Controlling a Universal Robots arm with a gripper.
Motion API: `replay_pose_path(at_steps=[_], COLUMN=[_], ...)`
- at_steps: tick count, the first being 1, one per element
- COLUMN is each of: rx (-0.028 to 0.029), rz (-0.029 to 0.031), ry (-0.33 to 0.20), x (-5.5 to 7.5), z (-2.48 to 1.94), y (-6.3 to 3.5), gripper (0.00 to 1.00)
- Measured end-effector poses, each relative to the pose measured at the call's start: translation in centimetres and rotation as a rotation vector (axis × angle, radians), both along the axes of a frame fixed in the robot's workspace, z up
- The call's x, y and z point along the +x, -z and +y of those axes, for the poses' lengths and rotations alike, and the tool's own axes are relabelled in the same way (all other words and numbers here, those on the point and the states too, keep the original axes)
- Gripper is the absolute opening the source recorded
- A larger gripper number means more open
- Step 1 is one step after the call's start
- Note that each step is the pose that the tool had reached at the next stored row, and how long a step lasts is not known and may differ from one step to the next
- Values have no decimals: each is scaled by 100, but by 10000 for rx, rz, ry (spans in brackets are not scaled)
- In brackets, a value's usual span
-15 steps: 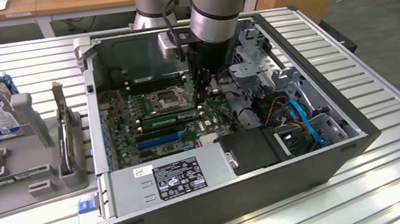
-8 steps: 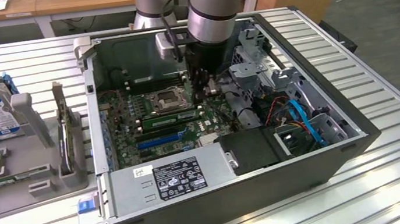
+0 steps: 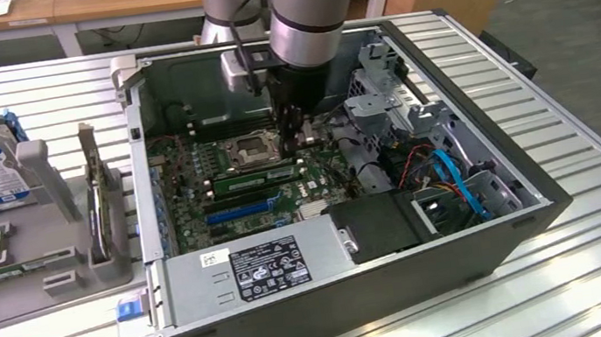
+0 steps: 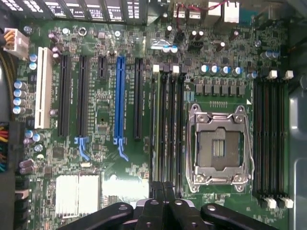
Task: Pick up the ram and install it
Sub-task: 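Press down the ram until it locks into place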
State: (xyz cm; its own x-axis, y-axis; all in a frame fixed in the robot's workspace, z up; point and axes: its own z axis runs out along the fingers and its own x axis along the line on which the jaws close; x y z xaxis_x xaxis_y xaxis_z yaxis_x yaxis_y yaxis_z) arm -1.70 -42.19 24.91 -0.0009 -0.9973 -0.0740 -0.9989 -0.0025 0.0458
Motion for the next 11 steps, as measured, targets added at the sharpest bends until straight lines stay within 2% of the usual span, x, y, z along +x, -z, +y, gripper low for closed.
replay_pose_path(at_steps=[11], rx=[-1], rz=[-1], ry=[-1], x=[-143], z=[0], y=[0], gripper=[10])
